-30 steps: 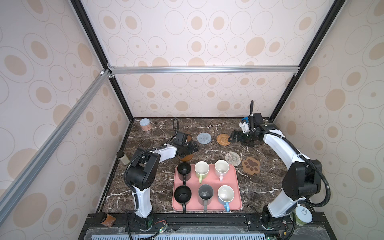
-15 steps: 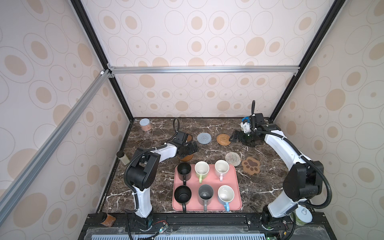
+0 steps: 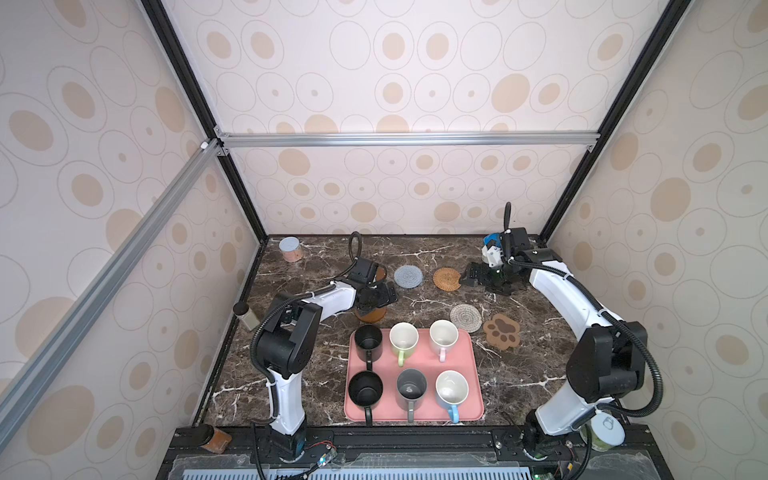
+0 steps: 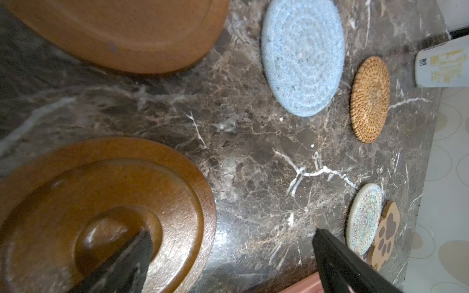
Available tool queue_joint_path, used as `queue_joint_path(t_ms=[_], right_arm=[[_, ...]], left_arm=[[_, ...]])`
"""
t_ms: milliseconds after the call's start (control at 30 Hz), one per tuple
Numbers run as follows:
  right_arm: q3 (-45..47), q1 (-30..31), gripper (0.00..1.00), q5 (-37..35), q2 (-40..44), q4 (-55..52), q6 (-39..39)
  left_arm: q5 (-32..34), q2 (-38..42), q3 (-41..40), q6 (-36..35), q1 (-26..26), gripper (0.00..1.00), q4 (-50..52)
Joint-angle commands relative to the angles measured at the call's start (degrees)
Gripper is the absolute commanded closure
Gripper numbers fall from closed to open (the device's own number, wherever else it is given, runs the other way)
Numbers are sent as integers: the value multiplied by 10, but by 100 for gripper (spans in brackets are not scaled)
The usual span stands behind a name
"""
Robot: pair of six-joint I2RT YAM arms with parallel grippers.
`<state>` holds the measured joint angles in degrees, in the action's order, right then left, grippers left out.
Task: Place cups on coasters
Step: Move the coaster to the center of the table.
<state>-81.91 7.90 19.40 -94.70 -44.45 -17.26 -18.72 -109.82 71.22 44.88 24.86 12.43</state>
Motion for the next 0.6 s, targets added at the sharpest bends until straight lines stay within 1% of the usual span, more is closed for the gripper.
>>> queue_joint_path(t_ms=[0, 300, 567], right_arm=[[16, -4, 0, 7, 4, -4, 2], [60, -4, 0, 45, -24, 41, -23], [101, -4, 0, 78, -61, 93, -57]], left_arm=[[11, 20, 22, -27, 1, 0, 8], [40, 92, -8, -55, 1, 0, -30], [50, 141, -56, -43, 1, 0, -73]])
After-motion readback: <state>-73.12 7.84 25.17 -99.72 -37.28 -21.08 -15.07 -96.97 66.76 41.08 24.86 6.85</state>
